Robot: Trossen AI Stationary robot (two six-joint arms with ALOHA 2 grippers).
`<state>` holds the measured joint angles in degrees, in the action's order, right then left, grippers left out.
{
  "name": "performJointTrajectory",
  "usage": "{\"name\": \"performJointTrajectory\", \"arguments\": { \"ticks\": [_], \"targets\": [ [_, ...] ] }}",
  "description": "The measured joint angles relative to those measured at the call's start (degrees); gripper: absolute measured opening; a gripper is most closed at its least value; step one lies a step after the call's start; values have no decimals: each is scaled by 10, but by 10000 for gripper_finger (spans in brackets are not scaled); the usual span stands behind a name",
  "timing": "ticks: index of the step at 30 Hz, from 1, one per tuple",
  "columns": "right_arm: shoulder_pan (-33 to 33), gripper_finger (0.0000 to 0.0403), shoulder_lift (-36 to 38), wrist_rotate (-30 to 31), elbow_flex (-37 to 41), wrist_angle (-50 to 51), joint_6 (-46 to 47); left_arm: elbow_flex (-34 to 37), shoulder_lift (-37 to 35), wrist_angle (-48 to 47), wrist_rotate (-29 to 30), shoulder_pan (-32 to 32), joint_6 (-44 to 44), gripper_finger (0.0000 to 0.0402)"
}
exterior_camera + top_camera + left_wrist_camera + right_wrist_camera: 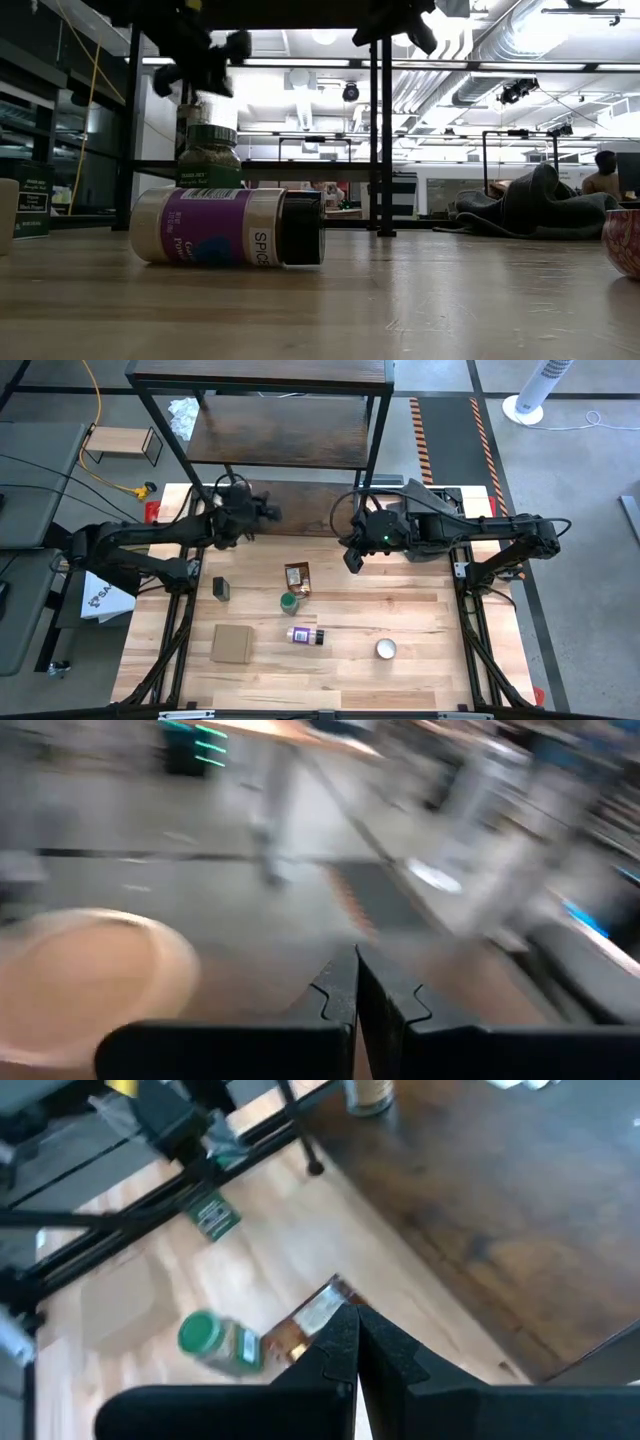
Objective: Shelf spices
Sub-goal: Put the gold seasoning bottle on the shelf, then put the green seasoning bottle on the shelf
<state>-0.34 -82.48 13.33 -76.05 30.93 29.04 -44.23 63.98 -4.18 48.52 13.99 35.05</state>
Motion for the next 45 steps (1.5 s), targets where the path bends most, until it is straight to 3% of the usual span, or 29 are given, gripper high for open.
{"name": "performJointTrajectory", "arguments": {
  "ticks": [5, 8, 11, 16, 19, 23, 27, 30, 32, 38, 45],
  "targets": [
    [0, 0, 0, -71, 0, 8, -8, 0, -53, -2, -192, -87, -72, 0],
    [0, 0, 0, -93, 0, 9, -8, 0, -91, -19, -260, -163, -67, 0],
    [0, 0, 0, -106, 0, 8, -8, 0, -124, -69, -255, -250, -36, 0],
    [0, 0, 0, -108, 0, -15, -6, 0, -144, -211, -146, -383, 61, 0],
    [0, 0, 0, -108, 0, -45, -9, -2, -135, -258, -152, -425, 79, 0],
    [-1, 0, 1, -108, 0, -74, -10, -47, -103, -340, -186, -439, 74, 0],
    [-1, 0, 1, -106, 0, -73, -10, -123, -72, -471, -184, -434, 78, 0],
    [0, 0, 1, -101, 0, -71, -10, -172, -62, -580, -184, -423, 155, 4],
    [0, 0, 1, -91, 0, -68, -10, -189, -61, -640, -213, -417, 195, 16],
    [-1, 0, 1, -58, 0, -53, -24, -192, -68, -748, -312, -425, 320, 90],
    [-1, 11, 1, -44, 0, -10, -37, -192, -66, -783, -353, -435, 413, 202]
  ]
}}
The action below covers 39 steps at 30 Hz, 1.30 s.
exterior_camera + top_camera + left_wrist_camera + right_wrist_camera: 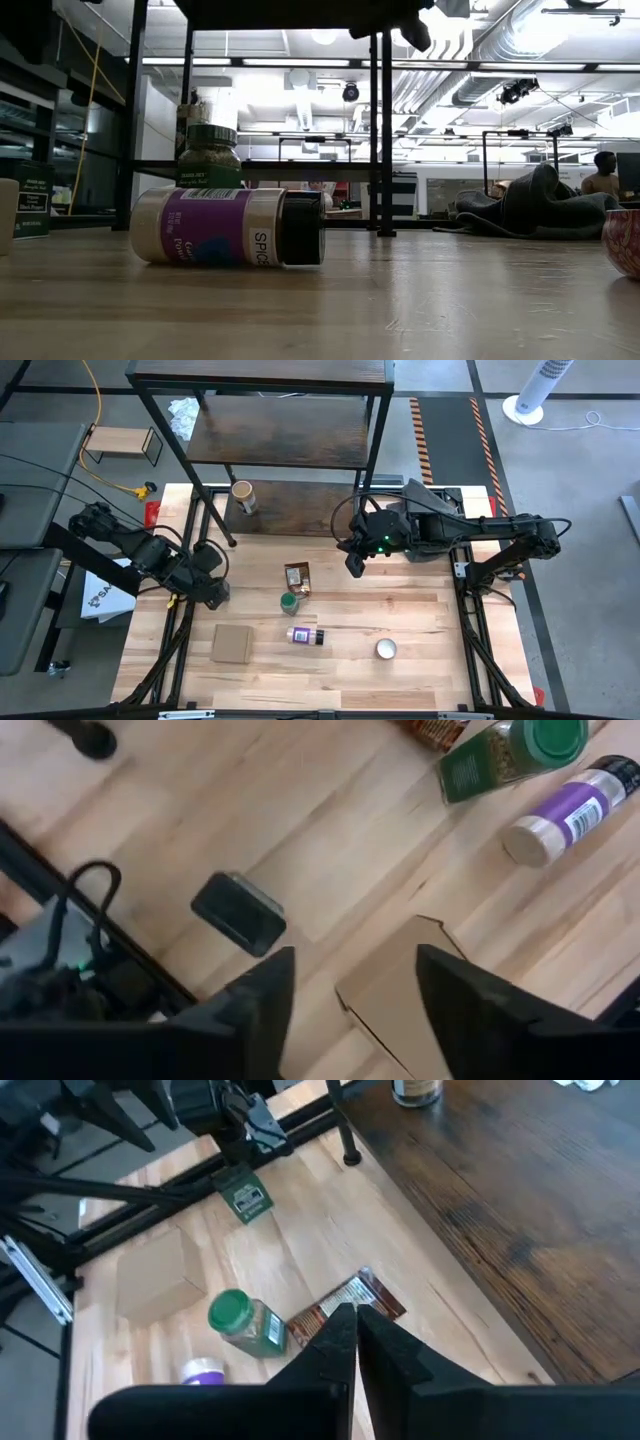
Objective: Shelf spices
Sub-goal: Put the green seasoning bottle on the shelf
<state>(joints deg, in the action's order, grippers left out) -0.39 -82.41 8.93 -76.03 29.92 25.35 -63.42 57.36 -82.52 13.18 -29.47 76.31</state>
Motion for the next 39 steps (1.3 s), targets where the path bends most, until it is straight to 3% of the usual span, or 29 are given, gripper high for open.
{"name": "performJointTrajectory", "arguments": {
  "ticks": [8, 20, 31, 35, 39],
  "targets": [
    [0, 19, 0, 0, 0, 8, -25, 41, 0, 2, -43, -4, 96, 281],
    [-1, 19, 0, 0, 0, 8, -34, 105, 0, 6, -67, -4, 300, 287],
    [-4, 19, -2, -5, 0, 0, -21, 121, 0, 40, -50, -2, 326, 287],
    [3, 24, -34, -48, 0, -74, 11, 121, 0, 43, -49, -2, 317, 287],
    [19, 63, -80, -68, 0, -162, 3, 121, 0, 45, -53, -2, 316, 287]
  ]
}}
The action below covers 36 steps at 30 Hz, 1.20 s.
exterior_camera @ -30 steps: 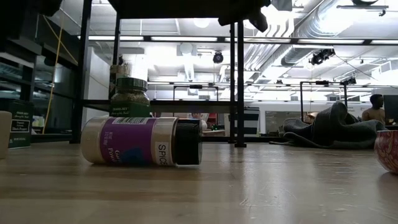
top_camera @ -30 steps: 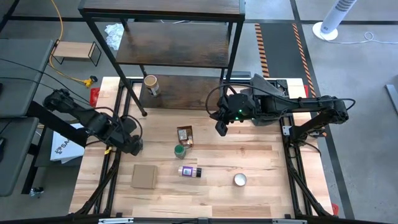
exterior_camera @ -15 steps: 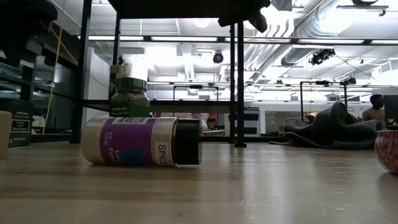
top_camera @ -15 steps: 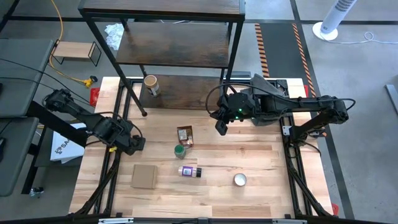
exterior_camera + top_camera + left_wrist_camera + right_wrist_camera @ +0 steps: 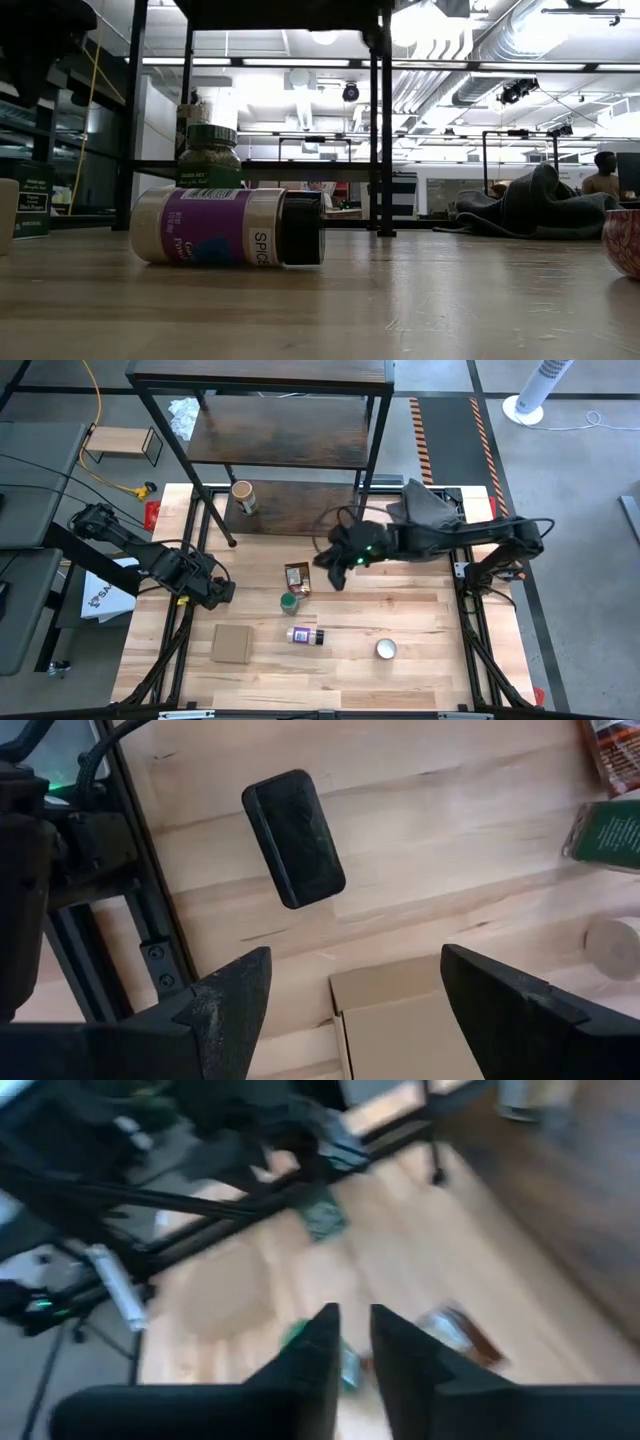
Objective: Shelf spices
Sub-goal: Put the green seasoning bottle on the shelf
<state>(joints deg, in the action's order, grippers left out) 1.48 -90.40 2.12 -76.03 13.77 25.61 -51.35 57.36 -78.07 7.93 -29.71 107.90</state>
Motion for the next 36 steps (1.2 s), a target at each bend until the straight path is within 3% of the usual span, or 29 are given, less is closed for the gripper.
{"name": "performJointTrajectory", "arguments": {
  "ticks": [7, 10, 13, 17, 24, 36],
  "targets": [
    [31, 187, -69, -93, 0, -117, 11, 0, 0, 0, -28, 0, -15, 287],
    [52, 231, -96, -98, -8, -114, -8, 0, 0, 0, -29, 0, -20, 287],
    [68, 258, -131, -75, -31, -113, -84, 0, 0, 0, -29, 0, -20, 287],
    [81, 268, -192, -18, -85, -110, -172, 0, 0, 0, -29, 0, -21, 287],
    [84, 268, -281, 65, -182, -41, -181, 0, 0, 2, -30, 0, -21, 287],
    [83, 268, -296, 71, -217, 71, -182, 0, 0, 15, -16, 0, -21, 287]
  ]
}}
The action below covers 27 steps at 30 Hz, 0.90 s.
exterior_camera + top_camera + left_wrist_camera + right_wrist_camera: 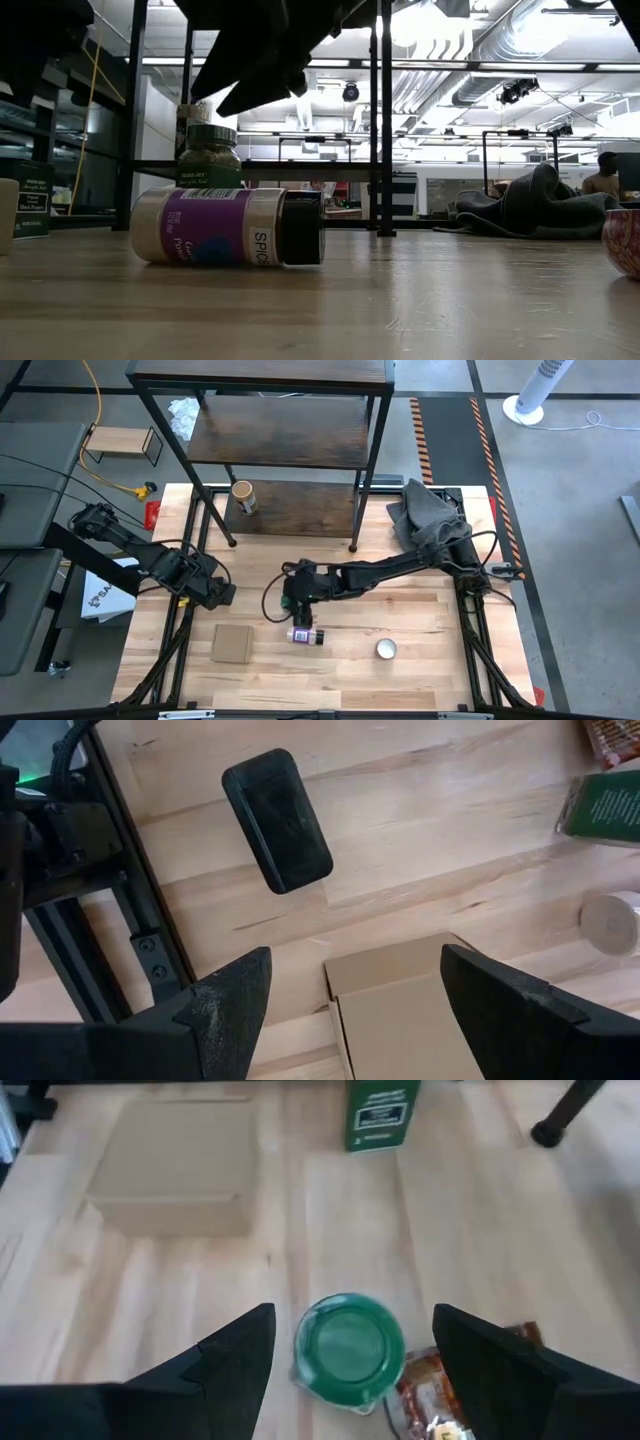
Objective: Shelf spices
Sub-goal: Put the green seasoning bottle on the shelf
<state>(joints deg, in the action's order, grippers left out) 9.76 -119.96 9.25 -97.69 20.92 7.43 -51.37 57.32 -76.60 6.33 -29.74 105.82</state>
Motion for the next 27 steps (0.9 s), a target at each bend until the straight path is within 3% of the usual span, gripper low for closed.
{"name": "performJointTrajectory", "arguments": {
  "ticks": [4, 17, 27],
  "targets": [
    [0, 268, -2, 47, 0, -17, 1, 0, 0, 0, 2, 0, 0, 287],
    [3, 268, -19, -13, 0, -20, 22, 0, 0, 3, 4, 0, 6, 287],
    [7, 268, -33, 21, 1, -29, 16, 0, 0, 12, 5, 0, 15, 287]
  ]
}}
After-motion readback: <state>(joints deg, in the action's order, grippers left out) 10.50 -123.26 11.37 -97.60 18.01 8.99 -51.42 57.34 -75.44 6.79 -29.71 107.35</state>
